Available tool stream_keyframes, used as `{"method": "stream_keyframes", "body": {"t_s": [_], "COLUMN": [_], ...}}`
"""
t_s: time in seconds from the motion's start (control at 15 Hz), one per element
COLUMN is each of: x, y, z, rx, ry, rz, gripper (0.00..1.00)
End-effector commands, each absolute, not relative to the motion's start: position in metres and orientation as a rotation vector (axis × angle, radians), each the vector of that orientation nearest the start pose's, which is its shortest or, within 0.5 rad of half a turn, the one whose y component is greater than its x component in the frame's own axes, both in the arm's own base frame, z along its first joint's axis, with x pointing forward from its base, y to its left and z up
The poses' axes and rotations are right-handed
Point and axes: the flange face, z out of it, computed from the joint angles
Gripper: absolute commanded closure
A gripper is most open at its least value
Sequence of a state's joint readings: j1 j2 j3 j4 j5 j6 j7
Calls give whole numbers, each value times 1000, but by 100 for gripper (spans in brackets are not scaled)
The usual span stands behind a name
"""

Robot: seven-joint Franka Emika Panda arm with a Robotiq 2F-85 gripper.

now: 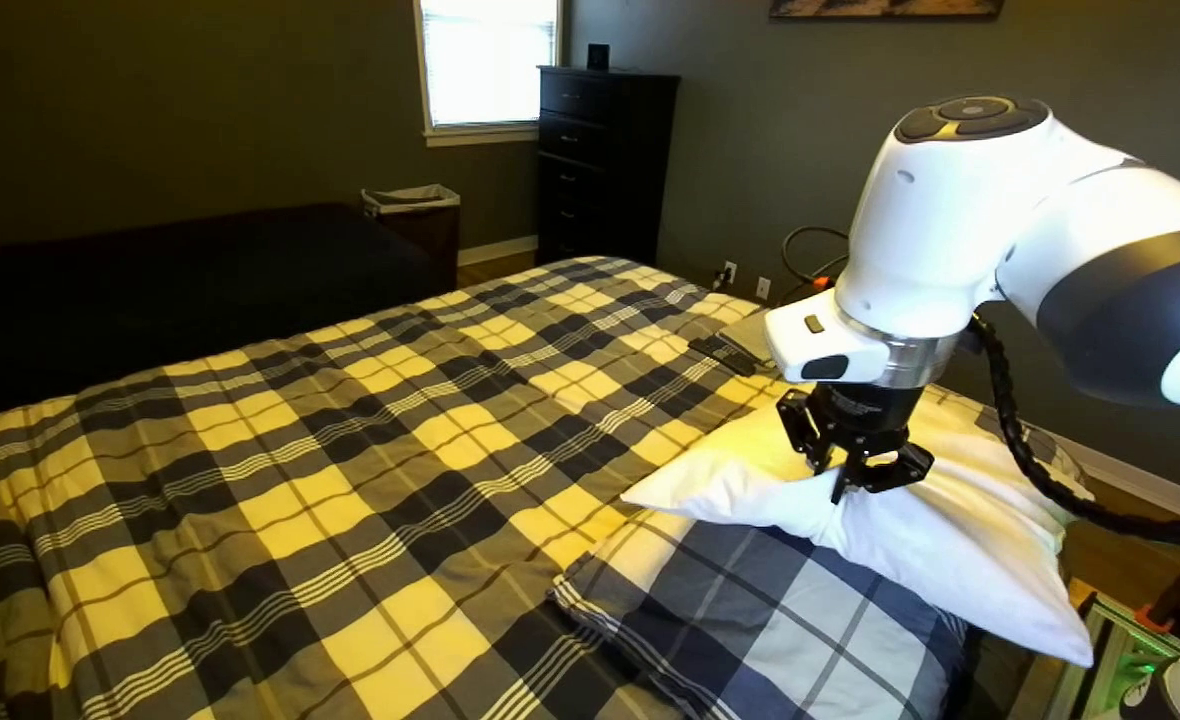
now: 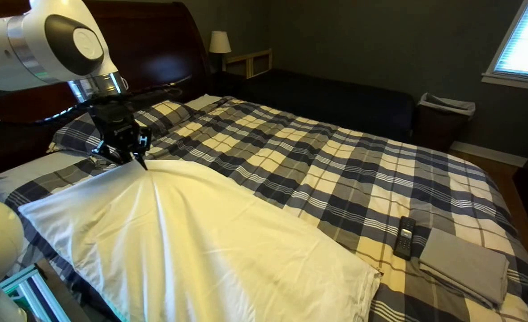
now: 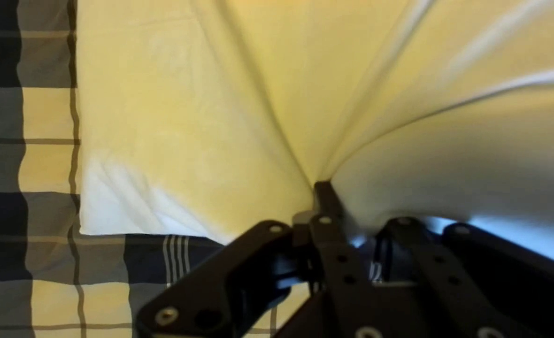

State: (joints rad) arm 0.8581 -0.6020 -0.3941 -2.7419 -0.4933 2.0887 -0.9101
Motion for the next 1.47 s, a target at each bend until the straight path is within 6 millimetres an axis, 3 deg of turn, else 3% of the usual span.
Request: {"method": "stream_keyframes", "body": {"t_s": [0.0, 0.2, 0.4, 0.47, 0.8, 1.4], "x": [307, 305, 306, 310, 322, 342], "y": [142, 140, 129, 125, 92, 8], "z": [393, 403, 411, 414, 437, 471], "rx": [2049, 2120, 2219, 2258, 2340, 2592], "ry": [2158, 2103, 1943, 1855, 1501, 886], "rz": [-87, -17, -7, -15, -24, -76], "gripper": [50, 28, 4, 1, 0, 0]}}
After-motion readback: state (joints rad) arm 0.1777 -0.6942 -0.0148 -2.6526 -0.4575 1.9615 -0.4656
